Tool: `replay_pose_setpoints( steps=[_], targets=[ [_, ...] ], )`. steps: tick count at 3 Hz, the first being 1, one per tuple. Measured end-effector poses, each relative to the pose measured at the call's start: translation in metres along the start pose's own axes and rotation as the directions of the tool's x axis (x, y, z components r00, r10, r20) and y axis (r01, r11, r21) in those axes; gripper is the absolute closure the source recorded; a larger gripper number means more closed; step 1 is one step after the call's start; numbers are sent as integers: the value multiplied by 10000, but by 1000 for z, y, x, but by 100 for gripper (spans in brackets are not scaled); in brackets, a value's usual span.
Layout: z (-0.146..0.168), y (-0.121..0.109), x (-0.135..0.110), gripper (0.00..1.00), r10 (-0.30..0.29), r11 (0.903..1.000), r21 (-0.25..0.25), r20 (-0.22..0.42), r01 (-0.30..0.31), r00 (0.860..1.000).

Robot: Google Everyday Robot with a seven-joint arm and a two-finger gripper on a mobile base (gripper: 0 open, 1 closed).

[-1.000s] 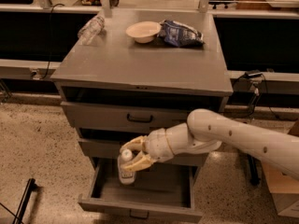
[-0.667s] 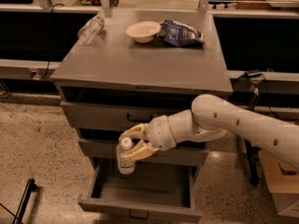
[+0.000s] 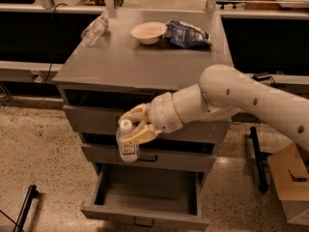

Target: Pick blue plastic bottle from bottom drawer and place on counter

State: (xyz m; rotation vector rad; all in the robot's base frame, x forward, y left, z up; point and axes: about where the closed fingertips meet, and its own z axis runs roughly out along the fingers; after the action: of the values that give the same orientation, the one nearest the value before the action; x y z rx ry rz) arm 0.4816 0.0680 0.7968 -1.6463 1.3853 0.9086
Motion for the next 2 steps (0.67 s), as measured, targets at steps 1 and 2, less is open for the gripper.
replay_pose_setpoints(
  steps=[1,2],
  targets=[
    [-27,-23,-36,100,148,9988,468,-419,-128,9990],
    [-47,-44,-70,100,257,9957,908,-1015,-165,9945]
  ],
)
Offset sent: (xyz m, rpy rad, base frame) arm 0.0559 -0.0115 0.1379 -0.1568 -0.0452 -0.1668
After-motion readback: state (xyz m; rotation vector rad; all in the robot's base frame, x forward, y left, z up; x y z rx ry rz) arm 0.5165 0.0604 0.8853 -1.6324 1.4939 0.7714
